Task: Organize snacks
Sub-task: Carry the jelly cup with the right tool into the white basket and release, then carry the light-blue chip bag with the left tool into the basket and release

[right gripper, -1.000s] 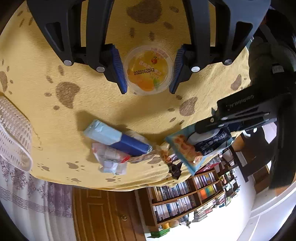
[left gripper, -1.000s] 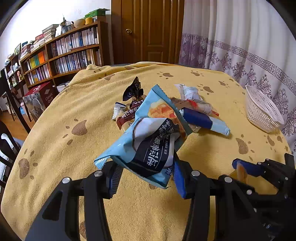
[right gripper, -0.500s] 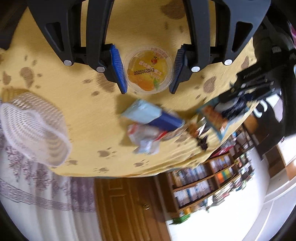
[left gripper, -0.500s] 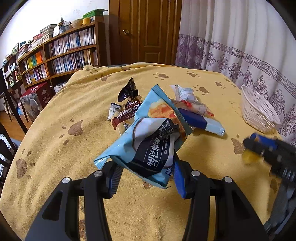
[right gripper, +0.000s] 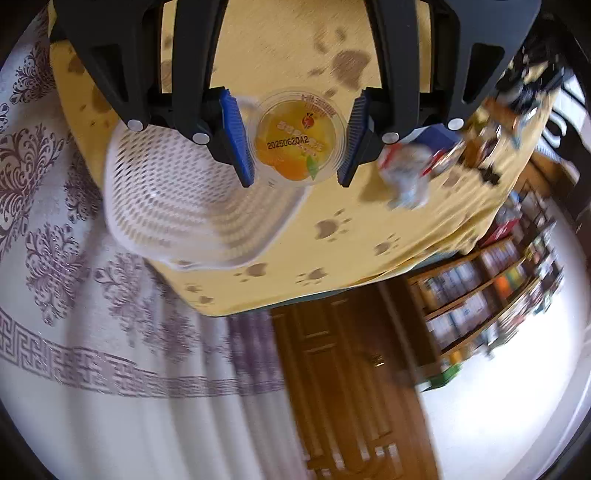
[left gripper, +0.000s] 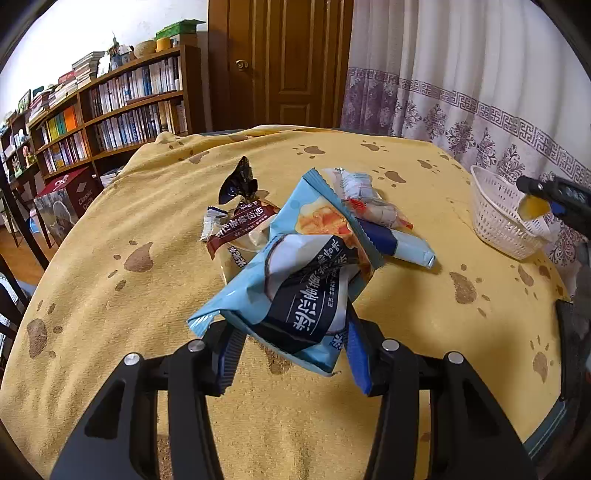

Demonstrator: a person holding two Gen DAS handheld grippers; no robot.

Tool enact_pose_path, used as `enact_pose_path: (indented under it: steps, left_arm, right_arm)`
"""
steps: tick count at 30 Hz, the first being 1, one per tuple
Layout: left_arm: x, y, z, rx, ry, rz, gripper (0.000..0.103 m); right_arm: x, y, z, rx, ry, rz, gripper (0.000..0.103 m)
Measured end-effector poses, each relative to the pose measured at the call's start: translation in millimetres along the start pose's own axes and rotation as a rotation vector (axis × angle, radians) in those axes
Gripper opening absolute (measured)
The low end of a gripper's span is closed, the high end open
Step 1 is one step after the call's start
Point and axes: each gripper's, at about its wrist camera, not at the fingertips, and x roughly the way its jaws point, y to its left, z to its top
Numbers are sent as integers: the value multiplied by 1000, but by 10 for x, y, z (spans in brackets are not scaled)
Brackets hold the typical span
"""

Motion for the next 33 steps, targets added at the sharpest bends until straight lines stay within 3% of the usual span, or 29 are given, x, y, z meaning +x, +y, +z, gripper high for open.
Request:
enact_pose_path:
  steps: [11,20,27,33]
  left_arm:
    - [-2,-61,9,15,3,-3,49]
    - [2,-113,34,25,5,-9,49]
    - [-5,-171,75,37,2,-17,49]
    - [-22,-312,183,62,-13,-38,49]
  right_arm:
    - [633,-519,94,91,149,-83,49]
    - [653,-530,5,93,193,-81,49]
    - [415,-416,51,57,112,-85,61]
    - [18,-320,39,38,-16,-64,61]
